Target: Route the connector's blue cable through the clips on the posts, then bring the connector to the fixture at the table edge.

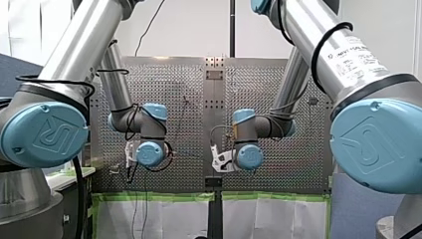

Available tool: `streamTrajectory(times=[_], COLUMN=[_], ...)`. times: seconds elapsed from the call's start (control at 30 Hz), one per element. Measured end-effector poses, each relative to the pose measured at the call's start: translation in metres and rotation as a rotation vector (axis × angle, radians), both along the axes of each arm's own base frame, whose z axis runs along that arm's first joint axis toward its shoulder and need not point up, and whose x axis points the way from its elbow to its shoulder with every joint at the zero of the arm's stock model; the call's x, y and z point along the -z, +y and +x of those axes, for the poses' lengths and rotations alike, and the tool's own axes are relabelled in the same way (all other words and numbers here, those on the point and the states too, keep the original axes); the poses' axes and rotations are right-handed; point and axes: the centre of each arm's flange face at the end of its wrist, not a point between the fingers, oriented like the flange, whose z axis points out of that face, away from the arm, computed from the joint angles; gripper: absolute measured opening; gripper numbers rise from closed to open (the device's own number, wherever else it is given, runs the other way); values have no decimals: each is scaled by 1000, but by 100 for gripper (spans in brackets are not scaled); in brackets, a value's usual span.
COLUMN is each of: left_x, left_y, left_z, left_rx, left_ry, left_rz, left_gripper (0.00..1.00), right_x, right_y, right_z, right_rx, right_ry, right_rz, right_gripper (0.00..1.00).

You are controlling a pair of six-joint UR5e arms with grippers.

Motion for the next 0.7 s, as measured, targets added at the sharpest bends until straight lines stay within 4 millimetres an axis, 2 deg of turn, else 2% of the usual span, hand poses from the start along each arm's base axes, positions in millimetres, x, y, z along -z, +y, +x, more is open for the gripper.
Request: streamTrajectory(times=[0.27, 0.7], left_x=[-23, -66], left_y=[-11, 9], left_z=[22, 38], left_rx=[-10, -143], left_ry=[-52, -87], left_rz=[-59, -100], left_gripper=[1, 1], right_x=[-39, -122], right_y=[-1, -27], right_z=[25, 43], right_rx=[-47, -90], right_ry=[-80, -197], right_rz=[-4, -32], right_gripper=[2, 2])
